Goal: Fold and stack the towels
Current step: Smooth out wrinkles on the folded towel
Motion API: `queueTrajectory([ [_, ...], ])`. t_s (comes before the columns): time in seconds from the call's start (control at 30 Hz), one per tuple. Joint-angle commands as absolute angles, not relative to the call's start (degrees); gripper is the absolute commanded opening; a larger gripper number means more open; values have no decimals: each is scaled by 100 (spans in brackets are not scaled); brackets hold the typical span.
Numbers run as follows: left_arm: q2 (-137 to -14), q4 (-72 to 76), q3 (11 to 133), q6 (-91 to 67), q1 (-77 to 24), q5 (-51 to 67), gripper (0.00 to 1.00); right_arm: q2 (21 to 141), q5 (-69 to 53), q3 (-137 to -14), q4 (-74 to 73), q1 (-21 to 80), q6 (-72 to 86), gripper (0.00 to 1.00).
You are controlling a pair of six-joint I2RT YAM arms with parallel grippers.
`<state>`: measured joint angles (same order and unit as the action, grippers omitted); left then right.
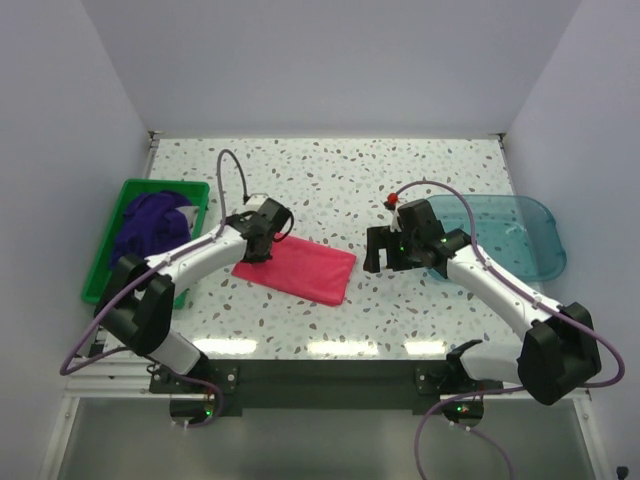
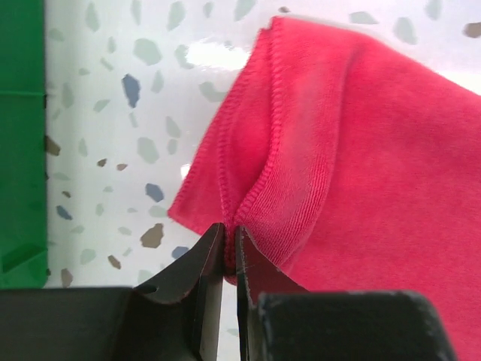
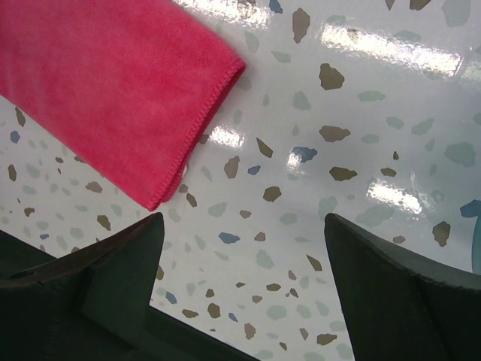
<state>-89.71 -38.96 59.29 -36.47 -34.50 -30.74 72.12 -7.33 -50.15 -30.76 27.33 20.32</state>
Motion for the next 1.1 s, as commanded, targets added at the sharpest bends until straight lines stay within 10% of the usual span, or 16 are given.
queueTrajectory([
  [0.0, -8570, -3859, 5644, -3727, -3173, -3296, 16, 7233, -905, -5212, -2997, 2751, 1925, 91],
  [0.37, -8420, -3516, 4879, -3858, -2638, -3033, 22, 7233, -932, -5150, -3006, 2751, 1855, 91],
  [0.87, -7814, -3585, 4851, -3569, -2180, -2979, 69, 7198, -949, -5212, -3094, 2795, 1705, 91],
  [1.07, -7716, -3490, 5290, -3156, -2171, -2533, 57, 7181, -844, -5221, -3120, 2795, 1758, 90],
])
